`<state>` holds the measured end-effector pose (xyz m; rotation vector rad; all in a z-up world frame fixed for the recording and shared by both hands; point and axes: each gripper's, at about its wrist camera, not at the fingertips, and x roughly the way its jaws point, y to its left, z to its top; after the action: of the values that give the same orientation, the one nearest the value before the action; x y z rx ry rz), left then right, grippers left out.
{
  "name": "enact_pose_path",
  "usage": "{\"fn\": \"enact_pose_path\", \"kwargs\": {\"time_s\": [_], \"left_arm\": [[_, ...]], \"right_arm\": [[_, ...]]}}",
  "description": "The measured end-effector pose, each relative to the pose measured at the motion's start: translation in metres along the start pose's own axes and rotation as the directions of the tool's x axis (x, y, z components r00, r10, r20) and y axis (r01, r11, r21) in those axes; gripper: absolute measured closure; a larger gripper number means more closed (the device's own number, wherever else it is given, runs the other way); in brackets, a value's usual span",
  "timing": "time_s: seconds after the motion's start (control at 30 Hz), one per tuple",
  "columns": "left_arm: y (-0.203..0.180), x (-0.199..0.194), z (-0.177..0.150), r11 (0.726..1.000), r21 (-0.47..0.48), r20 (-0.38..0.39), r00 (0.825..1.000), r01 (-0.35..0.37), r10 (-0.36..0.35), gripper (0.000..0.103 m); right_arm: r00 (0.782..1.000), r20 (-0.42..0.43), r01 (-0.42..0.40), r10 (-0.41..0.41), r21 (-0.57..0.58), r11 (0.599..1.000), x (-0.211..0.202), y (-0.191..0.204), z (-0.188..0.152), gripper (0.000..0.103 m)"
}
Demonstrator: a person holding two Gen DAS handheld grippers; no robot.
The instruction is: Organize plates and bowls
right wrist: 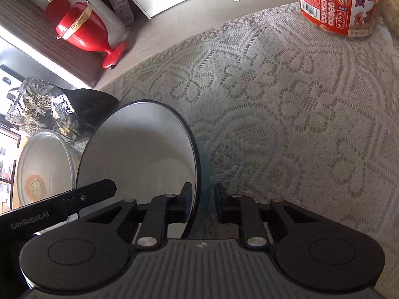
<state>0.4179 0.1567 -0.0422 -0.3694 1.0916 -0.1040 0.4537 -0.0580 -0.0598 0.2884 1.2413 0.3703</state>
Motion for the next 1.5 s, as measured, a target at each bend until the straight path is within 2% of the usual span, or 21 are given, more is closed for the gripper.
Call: {"fn": "enact_pose_path", "kwargs": {"time_s": [0.1,0.23,0.4,0.5,0.57,0.67,0.77,0.87,1.07,1.27,1.5], "left_arm": [[-0.004,0.0,-0.004,1.0,0.007,-0.006,1.0,-0.002,0.002,0.076],[-0.016,0.001,-0.012,0.999,0.041,-0.086,0.996,0.021,-0.018,0.074],[-0.036,0.008,-0.022,0.994,0.079,-0.137,0.988,0.077,-0.066,0.074],[-0.043,0.01,-0.02,0.992,0.091,-0.112,0.991,0.09,-0.08,0.075],[-0.046,0.018,-0.018,0.991,0.108,-0.113,0.991,0.08,-0.068,0.076],[-0.047,0.04,-0.017,0.992,0.111,-0.182,0.982,0.067,-0.046,0.077],[-0.05,0.043,-0.017,0.99,0.133,-0.189,0.982,0.057,-0.031,0.078],[-0.049,0.045,-0.015,0.994,0.096,-0.202,0.979,0.049,-0.028,0.079],[-0.05,0.049,-0.01,0.999,0.037,-0.243,0.97,0.012,-0.002,0.078],[-0.056,0.05,-0.013,0.998,0.054,-0.224,0.974,-0.019,0.03,0.073],[-0.06,0.05,-0.015,0.996,0.084,-0.211,0.977,-0.021,0.039,0.071]], "right_arm": [[0.999,0.014,0.045,-0.044,-0.063,0.997,-0.007,0.007,-0.007,0.088],[0.995,0.028,0.097,-0.094,-0.118,0.988,-0.026,0.002,-0.021,0.088],[0.994,0.013,0.113,-0.113,-0.087,0.99,-0.046,-0.027,-0.027,0.088],[0.994,0.02,0.111,-0.11,-0.053,0.992,-0.05,-0.043,-0.029,0.088],[0.995,0.027,0.093,-0.092,-0.033,0.995,-0.052,-0.047,-0.03,0.087],[0.994,0.037,0.1,-0.098,-0.049,0.994,-0.051,-0.041,-0.03,0.084],[0.994,0.038,0.104,-0.102,-0.053,0.993,-0.046,-0.04,-0.029,0.083],[0.997,0.0,0.074,-0.074,-0.034,0.997,-0.035,-0.046,-0.026,0.083],[0.998,0.014,0.066,-0.065,-0.044,0.997,-0.032,-0.046,-0.026,0.081],[0.999,0.029,0.032,-0.031,-0.044,0.999,-0.033,-0.052,-0.026,0.081],[0.998,0.035,0.053,-0.051,-0.072,0.996,-0.032,-0.048,-0.026,0.081]]}}
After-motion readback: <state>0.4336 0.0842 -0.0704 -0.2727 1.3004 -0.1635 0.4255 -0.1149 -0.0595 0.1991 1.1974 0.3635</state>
